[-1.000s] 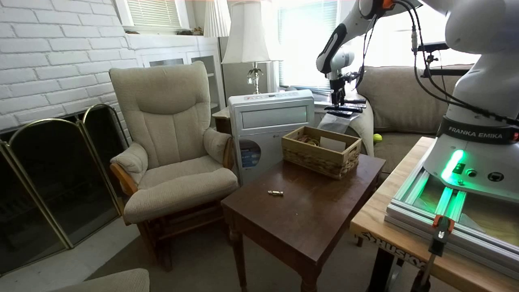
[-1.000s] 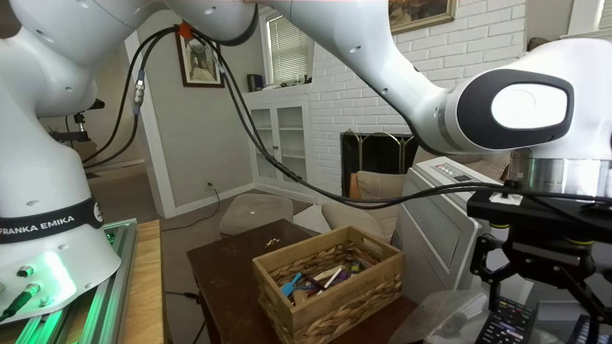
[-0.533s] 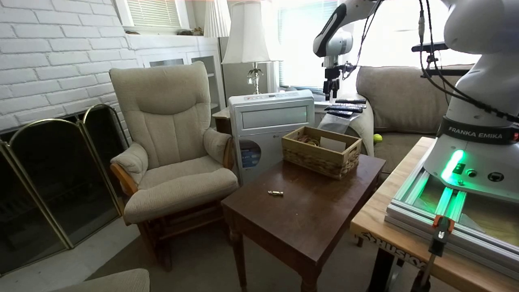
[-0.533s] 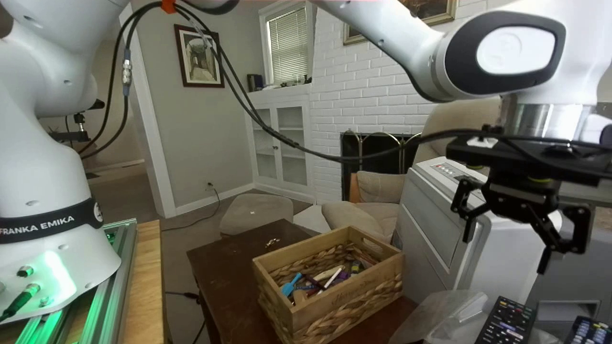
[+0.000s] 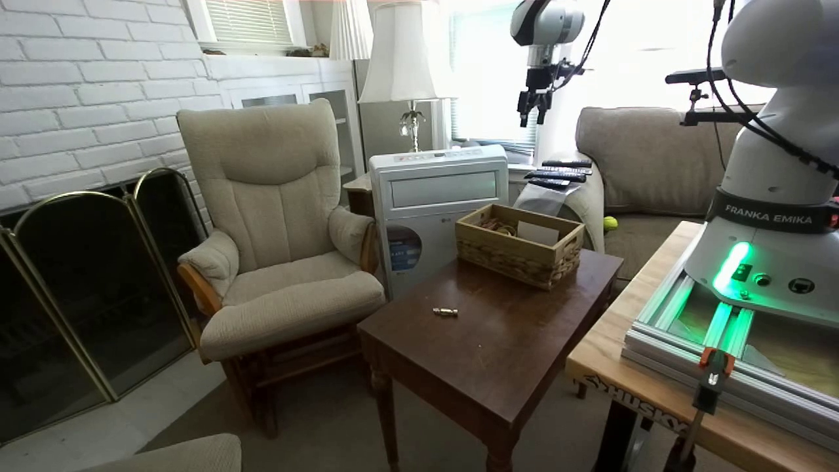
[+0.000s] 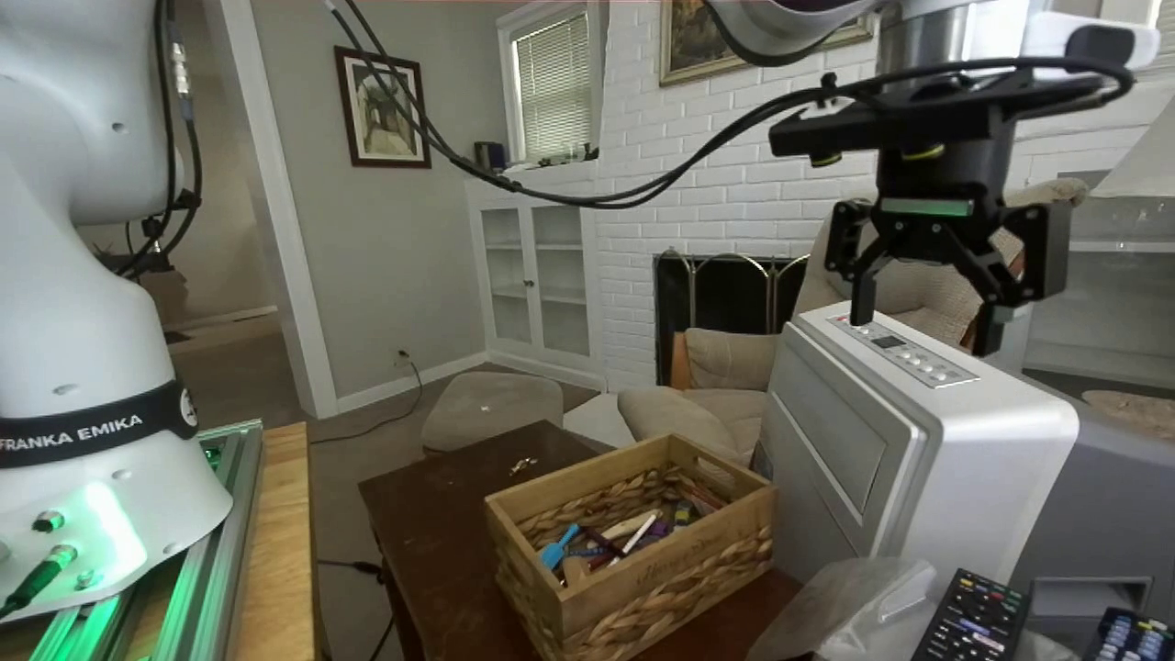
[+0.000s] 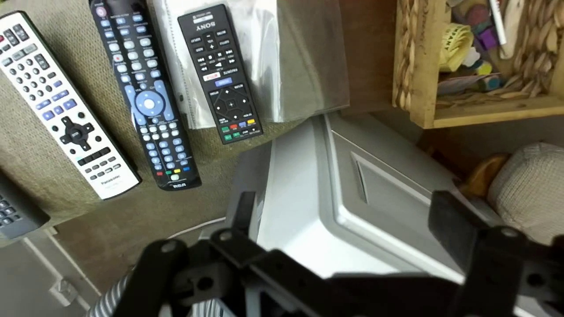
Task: Turn off the device and put the remote on the couch
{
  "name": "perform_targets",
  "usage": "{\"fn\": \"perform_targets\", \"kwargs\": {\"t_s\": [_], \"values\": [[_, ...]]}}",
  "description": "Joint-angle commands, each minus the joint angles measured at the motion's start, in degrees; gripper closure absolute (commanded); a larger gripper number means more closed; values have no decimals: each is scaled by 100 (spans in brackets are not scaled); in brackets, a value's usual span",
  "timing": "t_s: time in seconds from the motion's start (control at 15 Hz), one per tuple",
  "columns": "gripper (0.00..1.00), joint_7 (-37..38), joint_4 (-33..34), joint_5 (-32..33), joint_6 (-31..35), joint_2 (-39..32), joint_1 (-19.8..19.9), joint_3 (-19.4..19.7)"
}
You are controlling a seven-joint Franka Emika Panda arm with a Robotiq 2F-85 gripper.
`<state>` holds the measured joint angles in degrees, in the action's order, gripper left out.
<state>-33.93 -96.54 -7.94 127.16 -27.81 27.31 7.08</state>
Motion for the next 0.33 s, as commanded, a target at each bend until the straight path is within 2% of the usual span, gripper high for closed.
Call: {"fn": "perform_targets", "kwargs": {"t_s": [0.0,0.07,0.13,0.27], "values": [[0,527,-966,158,313,795,-342,121],[0,777,-1090,288,481,856,-485,179],[0,380,-510,52,161,457,-287,89],[0,587,-744,119,284,629,-440,127]]}}
